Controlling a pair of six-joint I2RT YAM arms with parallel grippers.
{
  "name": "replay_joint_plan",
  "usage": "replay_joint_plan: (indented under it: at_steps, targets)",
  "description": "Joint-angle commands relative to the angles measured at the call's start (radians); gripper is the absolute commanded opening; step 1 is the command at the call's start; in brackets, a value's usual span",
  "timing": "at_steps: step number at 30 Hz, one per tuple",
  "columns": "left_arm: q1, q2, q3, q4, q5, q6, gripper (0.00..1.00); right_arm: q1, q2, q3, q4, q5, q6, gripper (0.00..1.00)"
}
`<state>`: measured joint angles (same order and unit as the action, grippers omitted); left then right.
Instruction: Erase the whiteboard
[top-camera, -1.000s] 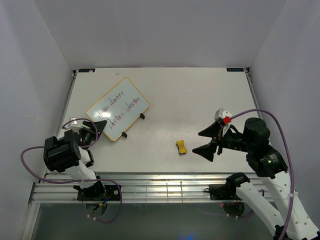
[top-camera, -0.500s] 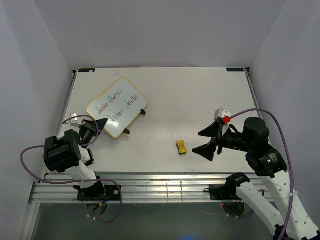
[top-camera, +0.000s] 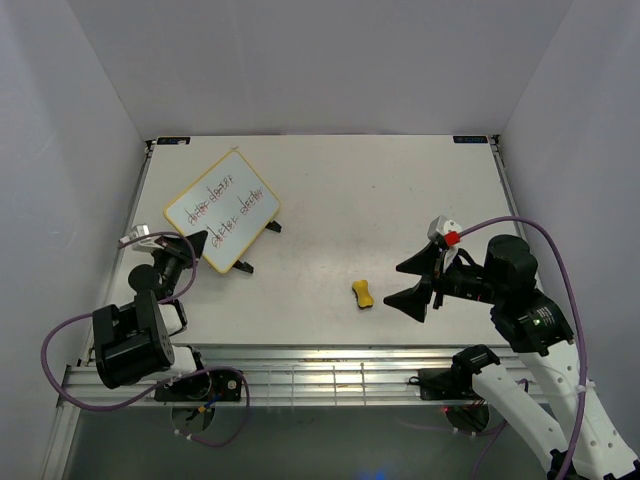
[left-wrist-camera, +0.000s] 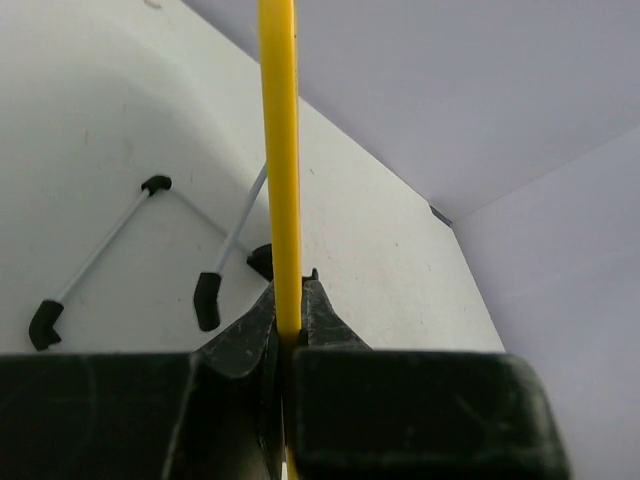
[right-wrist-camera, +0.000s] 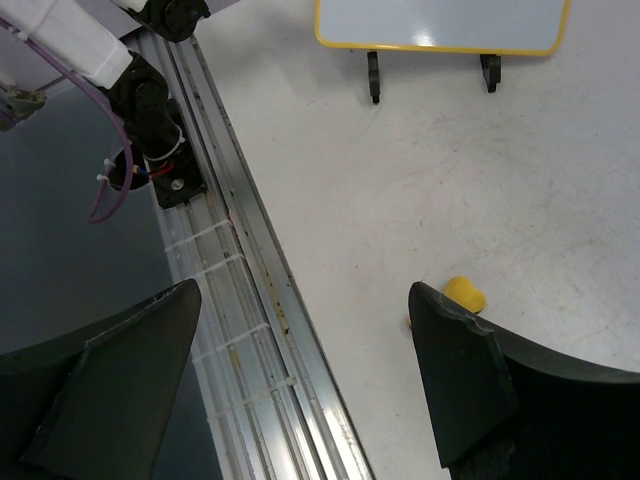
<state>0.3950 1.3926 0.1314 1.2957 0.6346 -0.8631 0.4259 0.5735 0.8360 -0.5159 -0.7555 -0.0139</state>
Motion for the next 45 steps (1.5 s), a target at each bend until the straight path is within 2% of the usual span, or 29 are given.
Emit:
replay_joint_plan:
  at_steps: [1,4,8,11,16,20,21,23,24,25,26,27,28,29,30,32,36,39,45]
  targets:
    - [-0.022,-0.072,0.051,0.017,-0.047,0.062,0.00,0.005,-0.012,-0.015,0.063,0.024,0.046,0.90]
    - [-0.036,-0.076,0.047,0.019,-0.042,0.064,0.00,0.004,-0.017,-0.029,0.083,0.033,0.063,0.90]
    - [-0.035,-0.072,0.020,0.106,-0.017,0.012,0.00,0.005,-0.024,-0.047,0.123,0.065,0.100,0.90]
    - [-0.051,-0.147,0.053,0.053,0.000,0.001,0.00,0.004,-0.015,-0.090,0.183,0.134,0.167,0.90]
    - [-0.139,-0.378,0.186,-0.287,-0.039,0.073,0.00,0.005,0.083,-0.150,0.228,0.390,0.371,0.90]
    - [-0.217,-0.549,0.295,-0.571,-0.110,0.085,0.00,0.005,0.181,-0.169,0.228,0.550,0.394,0.90]
    - [-0.225,-0.581,0.315,-0.699,-0.113,0.070,0.00,0.005,0.231,-0.166,0.214,0.602,0.390,0.90]
    - [-0.229,-0.677,0.365,-0.841,-0.098,0.009,0.00,0.011,0.285,-0.158,0.191,0.643,0.373,0.90]
    - [-0.228,-0.710,0.384,-1.004,-0.087,0.001,0.00,0.014,0.311,-0.149,0.185,0.666,0.370,0.90]
    - [-0.228,-0.740,0.402,-1.103,-0.078,0.003,0.00,0.033,0.362,-0.146,0.177,0.665,0.367,0.90]
    - [-0.231,-0.807,0.442,-1.300,-0.093,0.007,0.00,0.046,0.385,-0.143,0.177,0.660,0.356,0.92]
    - [-0.229,-0.846,0.453,-1.396,-0.101,0.007,0.00,0.066,0.441,-0.127,0.175,0.671,0.354,0.99]
    - [-0.231,-0.887,0.461,-1.479,-0.121,0.004,0.00,0.117,0.474,-0.112,0.151,0.691,0.350,1.00]
    - [-0.231,-0.967,0.479,-1.624,-0.136,0.006,0.00,0.146,0.506,-0.094,0.131,0.718,0.348,0.95]
    - [-0.231,-1.003,0.490,-1.683,-0.148,0.004,0.00,0.178,0.570,-0.074,0.110,0.805,0.356,0.94]
    - [-0.237,-1.041,0.539,-1.845,-0.154,0.041,0.00,0.264,0.623,-0.023,0.082,0.866,0.383,0.92]
    - [-0.280,-0.992,0.623,-2.013,-0.116,0.125,0.00,0.375,0.745,0.029,0.082,0.936,0.429,0.84]
    - [-0.335,-1.004,0.687,-2.110,-0.205,0.157,0.00,0.434,0.828,0.072,0.054,0.976,0.445,0.81]
    - [-0.416,-1.017,0.717,-2.201,-0.243,0.185,0.00,0.444,0.905,0.100,0.063,0.975,0.433,0.77]
